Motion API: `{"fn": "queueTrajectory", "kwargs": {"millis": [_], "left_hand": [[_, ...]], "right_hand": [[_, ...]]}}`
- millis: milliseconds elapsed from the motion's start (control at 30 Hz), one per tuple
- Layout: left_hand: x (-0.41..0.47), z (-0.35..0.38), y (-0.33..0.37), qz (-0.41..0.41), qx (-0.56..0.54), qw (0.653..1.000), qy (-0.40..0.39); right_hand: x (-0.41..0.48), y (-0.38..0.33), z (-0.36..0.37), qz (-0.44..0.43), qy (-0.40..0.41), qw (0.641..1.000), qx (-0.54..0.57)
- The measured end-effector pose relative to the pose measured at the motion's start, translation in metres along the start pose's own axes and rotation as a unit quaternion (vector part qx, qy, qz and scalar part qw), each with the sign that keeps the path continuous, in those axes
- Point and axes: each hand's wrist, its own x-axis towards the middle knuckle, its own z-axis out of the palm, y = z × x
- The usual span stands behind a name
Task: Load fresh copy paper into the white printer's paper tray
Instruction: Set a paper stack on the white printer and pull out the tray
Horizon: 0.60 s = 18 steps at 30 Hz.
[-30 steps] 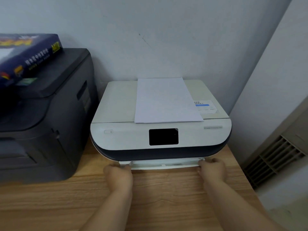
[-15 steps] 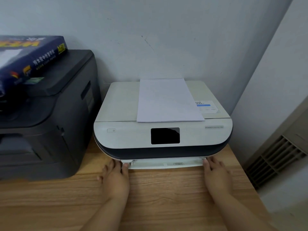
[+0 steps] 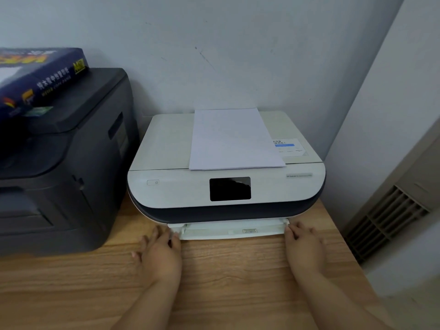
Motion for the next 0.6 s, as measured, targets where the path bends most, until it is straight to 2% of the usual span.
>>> {"fn": "queueTrajectory", "kwargs": {"millis": [433, 600], "left_hand": [[-0.013, -0.003, -0.012, 0.031, -0.025, 0.999, -0.006], [-0.015, -0.007, -0.013, 0.055, -0.016, 0.998, -0.036]], "right_hand": [[-0.022, 0.009, -0.007, 0.016, 0.002, 0.999, 0.044], [-0.031, 0.012, -0.009, 0.022, -0.002, 0.998, 0.052]]}}
